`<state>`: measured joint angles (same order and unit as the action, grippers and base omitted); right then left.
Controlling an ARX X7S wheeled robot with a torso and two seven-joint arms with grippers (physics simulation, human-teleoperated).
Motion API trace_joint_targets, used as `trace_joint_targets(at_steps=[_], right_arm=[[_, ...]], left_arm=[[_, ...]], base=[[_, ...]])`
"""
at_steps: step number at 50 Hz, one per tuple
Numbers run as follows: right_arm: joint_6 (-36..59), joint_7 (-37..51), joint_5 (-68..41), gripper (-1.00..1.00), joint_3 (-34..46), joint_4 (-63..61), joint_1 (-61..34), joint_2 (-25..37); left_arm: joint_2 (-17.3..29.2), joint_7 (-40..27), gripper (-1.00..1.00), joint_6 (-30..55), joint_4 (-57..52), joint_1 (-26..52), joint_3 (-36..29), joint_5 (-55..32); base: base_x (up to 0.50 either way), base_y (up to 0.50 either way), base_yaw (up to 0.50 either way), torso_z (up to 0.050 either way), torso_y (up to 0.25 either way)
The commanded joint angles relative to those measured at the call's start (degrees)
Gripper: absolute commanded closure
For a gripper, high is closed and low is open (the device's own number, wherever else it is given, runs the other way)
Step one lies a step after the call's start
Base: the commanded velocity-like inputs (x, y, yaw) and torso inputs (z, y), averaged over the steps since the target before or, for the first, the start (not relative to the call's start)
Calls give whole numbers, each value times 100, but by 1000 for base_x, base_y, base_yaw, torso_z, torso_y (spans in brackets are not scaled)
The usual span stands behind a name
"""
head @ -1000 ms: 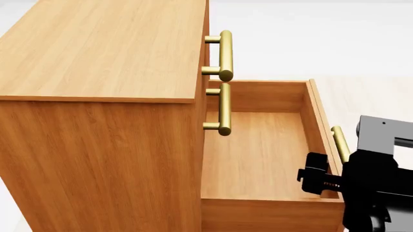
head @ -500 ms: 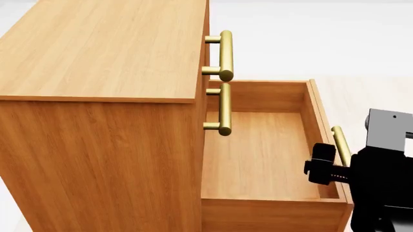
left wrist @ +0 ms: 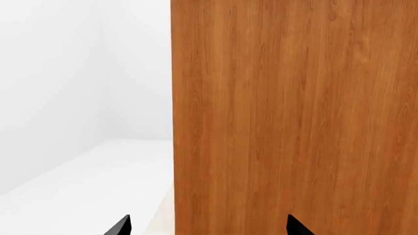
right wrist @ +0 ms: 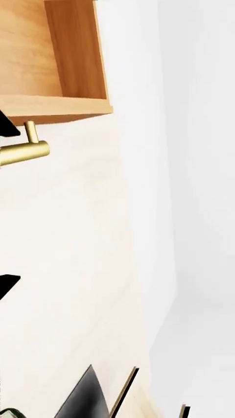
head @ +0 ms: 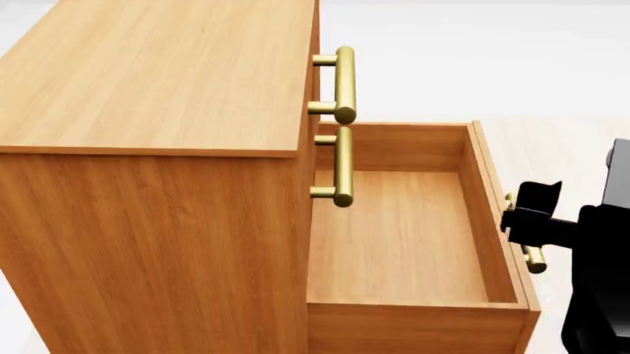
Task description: Put the bowl in the bottom drawer of the cabinet and close it.
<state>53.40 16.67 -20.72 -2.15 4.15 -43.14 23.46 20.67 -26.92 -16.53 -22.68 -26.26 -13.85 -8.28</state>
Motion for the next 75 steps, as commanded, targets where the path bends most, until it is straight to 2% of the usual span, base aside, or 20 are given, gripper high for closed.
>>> trace_joint_targets(at_steps=[1, 24, 40, 75], right_arm=[[-60, 384, 142, -100, -228, -122, 3, 10], [-547, 1088, 424, -100, -704, 313, 40, -134], [-575, 1657, 355, -100, -1447, 690, -60, -263], [-793, 2698, 795, -100, -1936, 1172, 5, -248]], left_arm=[[22, -18, -100, 27, -12, 21, -15, -12], [54, -67, -100, 18, -25, 7, -51, -4], [69, -105, -100, -1, -8, 24, -54, -25], [110, -171, -100, -20, -7, 26, -105, -19]], base=[[0, 0, 0, 0, 0], [0, 0, 0, 0, 0], [0, 0, 0, 0, 0], [0, 0, 0, 0, 0]])
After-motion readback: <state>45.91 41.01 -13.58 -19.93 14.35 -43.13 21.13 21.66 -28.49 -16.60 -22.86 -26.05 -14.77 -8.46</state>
